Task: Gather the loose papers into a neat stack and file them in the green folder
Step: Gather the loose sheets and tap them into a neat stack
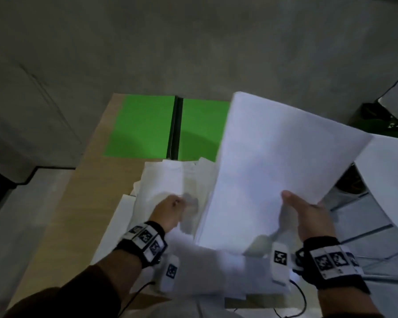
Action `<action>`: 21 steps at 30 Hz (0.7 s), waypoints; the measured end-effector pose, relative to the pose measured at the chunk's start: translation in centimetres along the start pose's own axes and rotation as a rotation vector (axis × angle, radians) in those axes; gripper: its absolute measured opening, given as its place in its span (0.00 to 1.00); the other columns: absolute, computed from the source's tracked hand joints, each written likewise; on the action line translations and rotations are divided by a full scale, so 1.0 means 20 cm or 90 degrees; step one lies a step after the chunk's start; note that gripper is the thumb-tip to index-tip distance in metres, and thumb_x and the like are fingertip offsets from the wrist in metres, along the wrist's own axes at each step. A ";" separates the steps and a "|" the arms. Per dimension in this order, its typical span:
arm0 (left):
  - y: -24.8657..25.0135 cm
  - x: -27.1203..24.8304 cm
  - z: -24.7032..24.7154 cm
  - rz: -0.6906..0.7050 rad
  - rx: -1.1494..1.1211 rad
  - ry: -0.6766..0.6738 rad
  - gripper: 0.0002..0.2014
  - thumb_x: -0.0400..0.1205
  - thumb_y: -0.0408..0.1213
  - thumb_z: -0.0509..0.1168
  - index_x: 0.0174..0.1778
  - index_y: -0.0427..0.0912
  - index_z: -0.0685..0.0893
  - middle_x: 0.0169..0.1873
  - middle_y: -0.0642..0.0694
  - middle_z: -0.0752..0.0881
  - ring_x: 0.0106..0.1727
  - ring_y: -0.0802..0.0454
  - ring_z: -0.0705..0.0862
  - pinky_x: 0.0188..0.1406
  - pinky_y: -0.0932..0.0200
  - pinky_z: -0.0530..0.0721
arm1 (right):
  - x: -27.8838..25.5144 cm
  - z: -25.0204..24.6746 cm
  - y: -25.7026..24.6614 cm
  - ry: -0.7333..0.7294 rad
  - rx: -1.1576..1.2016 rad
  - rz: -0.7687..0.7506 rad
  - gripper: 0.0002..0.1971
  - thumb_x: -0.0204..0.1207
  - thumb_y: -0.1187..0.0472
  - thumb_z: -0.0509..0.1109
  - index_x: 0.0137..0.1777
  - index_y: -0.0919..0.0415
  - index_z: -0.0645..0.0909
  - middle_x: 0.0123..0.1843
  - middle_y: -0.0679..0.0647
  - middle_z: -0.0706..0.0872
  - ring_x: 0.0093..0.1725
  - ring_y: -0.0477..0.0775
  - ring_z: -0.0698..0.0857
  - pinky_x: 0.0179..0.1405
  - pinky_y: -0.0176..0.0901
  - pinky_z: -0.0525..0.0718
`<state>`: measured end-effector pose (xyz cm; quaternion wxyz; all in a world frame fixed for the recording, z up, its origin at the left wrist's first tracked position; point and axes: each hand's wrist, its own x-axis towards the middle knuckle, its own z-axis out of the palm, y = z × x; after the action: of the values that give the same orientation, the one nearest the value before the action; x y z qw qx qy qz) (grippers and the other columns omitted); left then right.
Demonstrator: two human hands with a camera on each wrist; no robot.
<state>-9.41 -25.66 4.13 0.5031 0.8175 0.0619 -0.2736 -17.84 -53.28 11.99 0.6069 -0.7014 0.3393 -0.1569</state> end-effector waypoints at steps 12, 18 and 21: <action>-0.07 0.15 0.38 0.002 0.238 -0.125 0.15 0.85 0.37 0.55 0.62 0.40 0.82 0.63 0.38 0.84 0.64 0.43 0.82 0.68 0.48 0.77 | -0.01 -0.17 0.04 0.025 0.006 0.049 0.20 0.71 0.64 0.75 0.64 0.66 0.80 0.56 0.59 0.85 0.52 0.60 0.81 0.50 0.40 0.76; 0.05 0.15 0.22 0.101 0.249 -0.134 0.09 0.81 0.36 0.55 0.53 0.42 0.78 0.48 0.44 0.83 0.47 0.49 0.79 0.48 0.59 0.78 | -0.01 -0.18 0.00 0.008 0.066 0.042 0.23 0.70 0.64 0.75 0.64 0.71 0.80 0.53 0.58 0.83 0.44 0.51 0.81 0.36 0.27 0.80; 0.06 0.20 0.14 0.118 0.413 -0.198 0.19 0.83 0.38 0.54 0.70 0.41 0.73 0.65 0.41 0.80 0.64 0.44 0.78 0.63 0.57 0.74 | 0.00 -0.17 0.00 -0.012 0.093 0.057 0.42 0.43 0.43 0.82 0.57 0.67 0.81 0.45 0.54 0.85 0.41 0.50 0.83 0.40 0.43 0.80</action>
<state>-6.76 -29.34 2.07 0.2437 0.8853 -0.1796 -0.3529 -20.01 -55.69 12.67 0.6661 -0.6407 0.3521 -0.1475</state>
